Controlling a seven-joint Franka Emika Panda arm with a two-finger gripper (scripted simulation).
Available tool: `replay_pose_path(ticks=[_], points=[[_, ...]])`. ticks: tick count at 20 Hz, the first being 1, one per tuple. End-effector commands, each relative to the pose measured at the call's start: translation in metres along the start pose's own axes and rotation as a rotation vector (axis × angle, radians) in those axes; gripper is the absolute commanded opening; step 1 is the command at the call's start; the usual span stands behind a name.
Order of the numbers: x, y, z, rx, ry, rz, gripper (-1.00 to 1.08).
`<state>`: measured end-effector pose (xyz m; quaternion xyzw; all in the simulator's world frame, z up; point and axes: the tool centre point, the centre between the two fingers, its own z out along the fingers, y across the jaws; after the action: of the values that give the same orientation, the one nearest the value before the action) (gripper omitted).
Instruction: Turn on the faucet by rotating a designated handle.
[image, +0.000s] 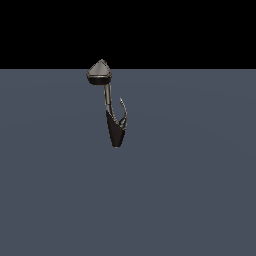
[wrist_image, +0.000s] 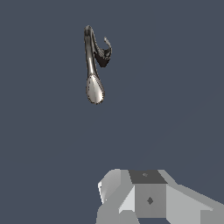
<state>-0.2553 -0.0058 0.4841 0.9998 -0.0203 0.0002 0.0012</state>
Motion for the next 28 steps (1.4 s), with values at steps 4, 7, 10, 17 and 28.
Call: replay_pose_path(ticks=[4, 7, 10, 17, 28], points=[[0.001, -0.001, 0.001, 0.002, -0.003, 0.006, -1.00], [0.006, -0.003, 0.004, 0.009, -0.011, 0.022, -1.00], [0.013, -0.007, 0.008, 0.020, -0.024, 0.050, -1.00], [0.041, -0.021, 0.027, 0.063, -0.075, 0.156, -1.00], [0.108, -0.045, 0.074, 0.166, -0.197, 0.410, -1.00]])
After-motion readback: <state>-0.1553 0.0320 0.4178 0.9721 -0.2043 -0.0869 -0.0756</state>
